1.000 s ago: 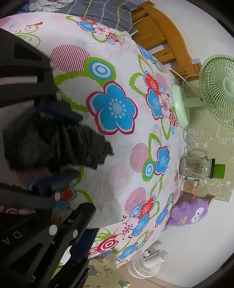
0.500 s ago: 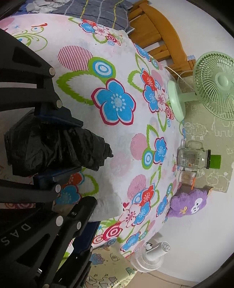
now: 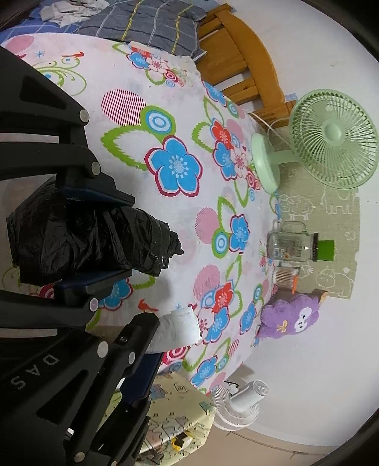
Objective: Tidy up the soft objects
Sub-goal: 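Lift and carry the black bag and white-beige roll with both tools to the patterned box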
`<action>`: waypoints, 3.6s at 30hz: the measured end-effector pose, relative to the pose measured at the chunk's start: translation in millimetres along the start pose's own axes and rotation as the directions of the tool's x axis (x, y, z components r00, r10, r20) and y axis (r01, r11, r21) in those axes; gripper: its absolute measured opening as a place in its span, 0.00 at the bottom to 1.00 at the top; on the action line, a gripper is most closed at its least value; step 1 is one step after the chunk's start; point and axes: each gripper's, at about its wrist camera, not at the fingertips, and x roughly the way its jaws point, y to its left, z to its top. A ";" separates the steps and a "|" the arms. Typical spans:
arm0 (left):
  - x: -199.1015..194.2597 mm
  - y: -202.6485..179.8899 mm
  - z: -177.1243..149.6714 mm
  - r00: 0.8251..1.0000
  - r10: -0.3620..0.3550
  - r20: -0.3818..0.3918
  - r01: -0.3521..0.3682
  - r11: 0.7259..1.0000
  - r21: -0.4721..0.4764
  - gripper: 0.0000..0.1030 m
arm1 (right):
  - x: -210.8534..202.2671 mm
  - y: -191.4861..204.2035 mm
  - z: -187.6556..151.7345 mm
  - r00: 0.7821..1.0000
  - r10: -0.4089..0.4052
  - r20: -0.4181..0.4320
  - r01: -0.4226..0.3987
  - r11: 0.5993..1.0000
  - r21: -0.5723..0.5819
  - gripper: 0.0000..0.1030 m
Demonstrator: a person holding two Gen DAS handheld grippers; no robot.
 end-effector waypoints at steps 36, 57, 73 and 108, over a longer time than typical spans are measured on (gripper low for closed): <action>-103.8 -58.5 9.4 0.975 -0.047 0.218 0.030 0.997 0.078 0.40 | -126.6 -36.9 -5.9 0.971 -0.038 0.234 0.032 0.999 0.027 0.28; -113.2 -125.5 22.3 0.957 -0.152 0.248 0.110 0.978 0.176 0.41 | -162.1 -95.0 -7.9 0.951 -0.122 0.284 0.103 0.991 0.083 0.28; -91.6 -182.8 31.1 0.953 -0.214 0.215 0.157 0.955 0.252 0.41 | -156.7 -155.6 -10.5 0.948 -0.187 0.258 0.148 0.975 0.163 0.28; -14.9 -250.6 31.9 0.964 -0.260 0.046 0.229 0.910 0.345 0.80 | -94.2 -242.8 -18.0 0.964 -0.239 0.113 0.201 0.940 0.277 0.27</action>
